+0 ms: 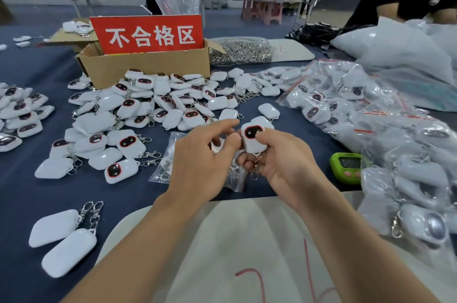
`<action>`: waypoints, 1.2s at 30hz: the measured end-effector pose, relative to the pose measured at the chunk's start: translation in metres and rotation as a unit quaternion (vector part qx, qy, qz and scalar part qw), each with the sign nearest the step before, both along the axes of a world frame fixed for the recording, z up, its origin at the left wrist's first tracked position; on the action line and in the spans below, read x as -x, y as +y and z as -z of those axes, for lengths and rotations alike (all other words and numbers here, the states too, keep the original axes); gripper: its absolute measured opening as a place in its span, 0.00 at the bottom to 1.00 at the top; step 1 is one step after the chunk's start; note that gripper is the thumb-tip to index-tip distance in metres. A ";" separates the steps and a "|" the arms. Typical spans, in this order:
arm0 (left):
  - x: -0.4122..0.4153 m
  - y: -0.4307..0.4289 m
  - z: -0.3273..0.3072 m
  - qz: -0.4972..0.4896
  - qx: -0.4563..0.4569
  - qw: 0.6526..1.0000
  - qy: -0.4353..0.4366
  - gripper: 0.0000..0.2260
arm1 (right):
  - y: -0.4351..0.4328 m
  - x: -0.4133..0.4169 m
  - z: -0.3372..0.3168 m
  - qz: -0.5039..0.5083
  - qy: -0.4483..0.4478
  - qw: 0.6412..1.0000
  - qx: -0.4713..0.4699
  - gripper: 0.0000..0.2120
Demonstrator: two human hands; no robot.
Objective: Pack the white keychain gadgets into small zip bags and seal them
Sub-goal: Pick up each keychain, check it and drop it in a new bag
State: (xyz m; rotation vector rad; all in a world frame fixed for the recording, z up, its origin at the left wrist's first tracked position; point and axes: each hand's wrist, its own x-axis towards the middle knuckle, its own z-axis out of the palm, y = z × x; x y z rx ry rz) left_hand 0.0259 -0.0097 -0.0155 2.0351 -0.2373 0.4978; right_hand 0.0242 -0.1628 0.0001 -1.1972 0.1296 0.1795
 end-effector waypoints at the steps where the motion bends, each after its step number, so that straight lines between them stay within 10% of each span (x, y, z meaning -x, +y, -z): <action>1: 0.000 -0.001 -0.002 0.006 0.006 1.000 0.003 0.11 | 0.000 0.001 -0.001 -0.007 -0.011 1.000 0.001 0.13; 36: -0.003 -0.005 -0.004 0.075 0.128 0.989 0.013 0.04 | 0.007 0.001 0.007 -0.049 -0.127 0.986 0.096 0.10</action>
